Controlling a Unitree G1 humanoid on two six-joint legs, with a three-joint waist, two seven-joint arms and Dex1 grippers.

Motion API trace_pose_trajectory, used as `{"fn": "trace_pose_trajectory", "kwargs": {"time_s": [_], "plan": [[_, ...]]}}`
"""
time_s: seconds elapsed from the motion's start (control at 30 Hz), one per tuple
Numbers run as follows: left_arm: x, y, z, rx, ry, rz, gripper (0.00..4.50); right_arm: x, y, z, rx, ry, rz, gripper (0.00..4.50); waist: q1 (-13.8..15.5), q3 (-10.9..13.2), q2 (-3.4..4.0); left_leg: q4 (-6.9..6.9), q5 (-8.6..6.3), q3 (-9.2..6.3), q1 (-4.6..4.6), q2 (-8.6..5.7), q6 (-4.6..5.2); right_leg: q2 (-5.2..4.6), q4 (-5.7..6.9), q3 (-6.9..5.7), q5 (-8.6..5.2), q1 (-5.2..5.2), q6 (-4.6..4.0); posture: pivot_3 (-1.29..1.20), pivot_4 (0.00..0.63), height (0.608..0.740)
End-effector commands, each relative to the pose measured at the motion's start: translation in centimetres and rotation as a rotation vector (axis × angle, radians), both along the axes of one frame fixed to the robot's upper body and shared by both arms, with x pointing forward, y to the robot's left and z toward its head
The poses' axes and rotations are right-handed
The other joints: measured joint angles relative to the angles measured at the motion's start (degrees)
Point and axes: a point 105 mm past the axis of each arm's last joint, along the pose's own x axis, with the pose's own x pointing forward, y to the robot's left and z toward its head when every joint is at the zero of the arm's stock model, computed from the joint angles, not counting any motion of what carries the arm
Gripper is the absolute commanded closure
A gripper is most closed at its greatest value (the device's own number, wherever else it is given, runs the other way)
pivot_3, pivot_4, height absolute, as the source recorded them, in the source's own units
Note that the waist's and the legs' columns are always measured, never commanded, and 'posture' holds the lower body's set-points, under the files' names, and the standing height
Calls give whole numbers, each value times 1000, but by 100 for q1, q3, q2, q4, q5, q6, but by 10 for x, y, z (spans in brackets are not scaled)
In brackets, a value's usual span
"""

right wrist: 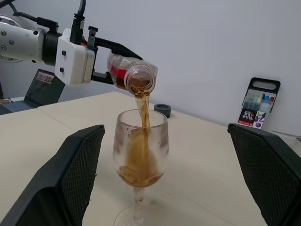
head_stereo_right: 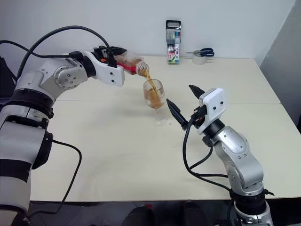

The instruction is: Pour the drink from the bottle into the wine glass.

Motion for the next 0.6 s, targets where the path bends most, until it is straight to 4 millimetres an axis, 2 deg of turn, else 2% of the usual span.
{"fn": "trace_pose_trajectory", "kwargs": {"time_s": [0.03,0.3,0.6], "plan": [[-4,1,27,-6,-81,-6,2813,-7,0,15,16,-73,9,0,0,0,0,0,0,0,0,0,0,0,0,0,0,0,0,0,150,740],[-3,4,29,-4,-86,5,2813,-7,1,15,18,-74,12,0,0,0,0,0,0,2,0,0,0,0,1,2,0,-1,0,0,150,740],[-3,-2,19,-181,6,-29,2813,-8,0,13,6,-65,12,0,0,0,0,2,0,1,0,0,-1,0,2,1,0,-1,0,0,150,740]]}}
